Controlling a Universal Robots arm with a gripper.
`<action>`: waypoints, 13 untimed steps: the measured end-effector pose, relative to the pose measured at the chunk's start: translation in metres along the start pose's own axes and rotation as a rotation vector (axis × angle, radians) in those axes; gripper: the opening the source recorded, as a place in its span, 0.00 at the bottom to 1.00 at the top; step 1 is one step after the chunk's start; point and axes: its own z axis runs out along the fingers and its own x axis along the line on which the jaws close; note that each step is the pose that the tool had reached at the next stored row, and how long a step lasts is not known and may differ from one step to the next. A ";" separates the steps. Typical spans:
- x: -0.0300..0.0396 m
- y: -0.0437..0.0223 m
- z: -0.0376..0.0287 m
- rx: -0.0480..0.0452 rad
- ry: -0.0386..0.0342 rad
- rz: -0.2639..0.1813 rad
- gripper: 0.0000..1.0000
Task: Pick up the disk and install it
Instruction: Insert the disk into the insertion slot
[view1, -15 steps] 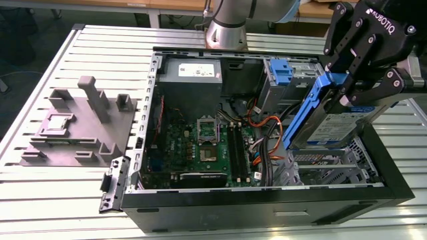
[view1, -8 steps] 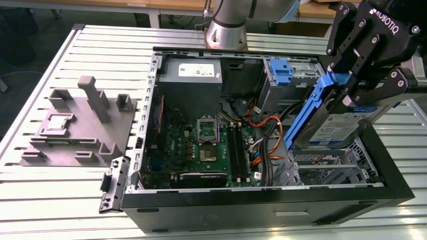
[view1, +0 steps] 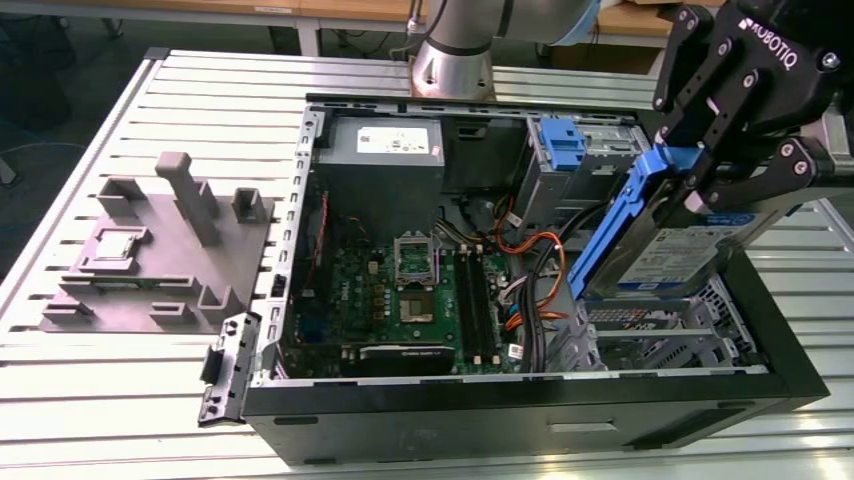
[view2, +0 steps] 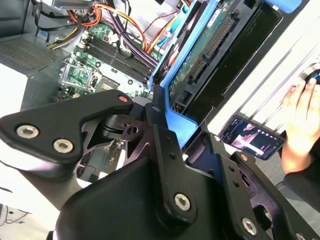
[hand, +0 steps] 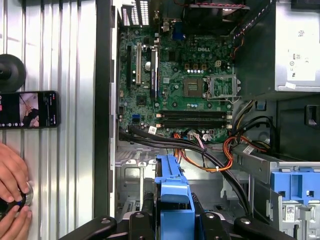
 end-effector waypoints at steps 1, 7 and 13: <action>0.0001 0.0000 0.0001 0.0003 0.0002 0.008 0.37; 0.0002 0.0000 0.0006 0.0009 0.0002 0.023 0.37; 0.0002 -0.0064 0.0017 0.0008 0.0002 0.023 0.37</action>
